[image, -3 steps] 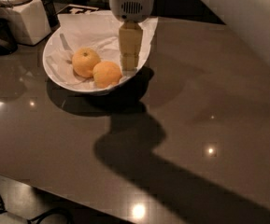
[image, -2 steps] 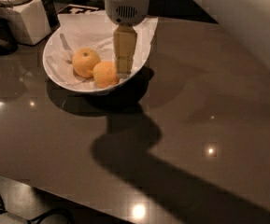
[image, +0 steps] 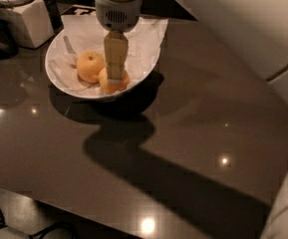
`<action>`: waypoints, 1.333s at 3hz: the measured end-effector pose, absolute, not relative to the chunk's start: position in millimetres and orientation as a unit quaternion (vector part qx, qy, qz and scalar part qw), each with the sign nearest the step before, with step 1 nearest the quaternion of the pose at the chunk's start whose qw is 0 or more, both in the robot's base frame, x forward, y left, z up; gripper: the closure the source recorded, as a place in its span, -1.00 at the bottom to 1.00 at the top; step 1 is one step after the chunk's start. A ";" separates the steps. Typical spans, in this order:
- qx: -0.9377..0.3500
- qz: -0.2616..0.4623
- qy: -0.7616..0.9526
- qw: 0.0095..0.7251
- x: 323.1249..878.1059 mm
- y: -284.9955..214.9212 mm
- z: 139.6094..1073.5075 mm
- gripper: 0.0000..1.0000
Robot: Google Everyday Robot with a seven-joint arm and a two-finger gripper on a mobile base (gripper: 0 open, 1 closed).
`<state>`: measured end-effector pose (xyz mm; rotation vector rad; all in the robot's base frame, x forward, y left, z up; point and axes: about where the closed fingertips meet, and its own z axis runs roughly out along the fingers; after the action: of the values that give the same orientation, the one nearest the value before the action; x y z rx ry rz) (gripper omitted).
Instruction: Pick orange from white bowl
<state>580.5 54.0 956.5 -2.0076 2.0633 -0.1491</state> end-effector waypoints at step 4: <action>-0.686 0.025 0.721 0.092 615.6 76.2 907.7 -0.56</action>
Offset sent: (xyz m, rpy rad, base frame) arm 0.0178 0.0090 -0.0417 0.0089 0.1873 -0.0106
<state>615.6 76.2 907.7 -2.0384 2.1410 0.0751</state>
